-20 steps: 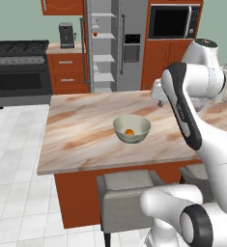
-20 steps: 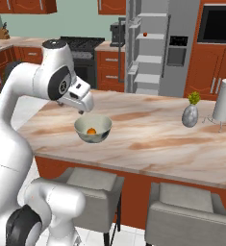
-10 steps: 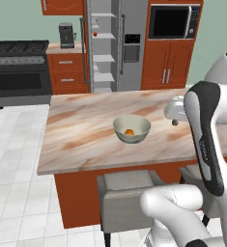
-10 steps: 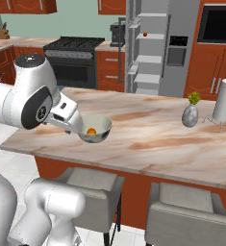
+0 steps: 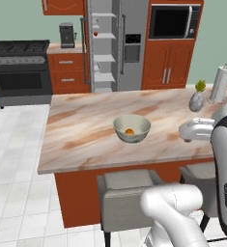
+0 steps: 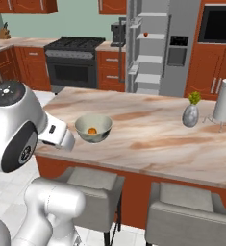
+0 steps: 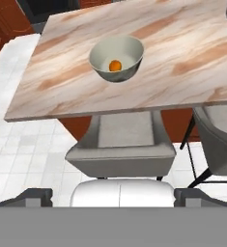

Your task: Retrieve the tangerine and apple from the fridge and place them into the bowl on the dining table.

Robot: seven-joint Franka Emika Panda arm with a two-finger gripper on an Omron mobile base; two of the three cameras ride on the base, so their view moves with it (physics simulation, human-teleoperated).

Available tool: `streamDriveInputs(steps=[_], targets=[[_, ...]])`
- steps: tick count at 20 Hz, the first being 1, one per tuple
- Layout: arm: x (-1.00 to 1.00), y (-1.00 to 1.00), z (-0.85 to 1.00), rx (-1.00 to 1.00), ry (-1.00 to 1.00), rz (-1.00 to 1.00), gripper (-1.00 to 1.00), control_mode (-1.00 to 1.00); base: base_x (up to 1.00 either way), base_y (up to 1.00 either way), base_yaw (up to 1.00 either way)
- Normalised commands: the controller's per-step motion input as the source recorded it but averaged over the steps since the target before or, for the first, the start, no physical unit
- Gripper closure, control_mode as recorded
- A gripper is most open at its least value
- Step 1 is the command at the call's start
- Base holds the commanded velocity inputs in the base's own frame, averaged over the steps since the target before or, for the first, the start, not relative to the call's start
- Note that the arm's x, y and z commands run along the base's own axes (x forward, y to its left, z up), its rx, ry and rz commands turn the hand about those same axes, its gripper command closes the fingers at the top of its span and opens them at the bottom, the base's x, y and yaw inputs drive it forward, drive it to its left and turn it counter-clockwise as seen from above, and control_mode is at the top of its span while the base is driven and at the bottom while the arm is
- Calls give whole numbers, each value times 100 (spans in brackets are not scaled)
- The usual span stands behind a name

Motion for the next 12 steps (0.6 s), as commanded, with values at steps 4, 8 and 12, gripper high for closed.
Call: streamDriveInputs(steps=[4, 8, 12], targets=[[0, 0, 0, 0, 0, 0, -100, 100, -51, 29, 8], [0, 0, 0, 0, 0, 0, -100, 100, -19, 74, 6], [0, 0, 0, 0, 0, 0, -100, 100, 66, 100, 0]])
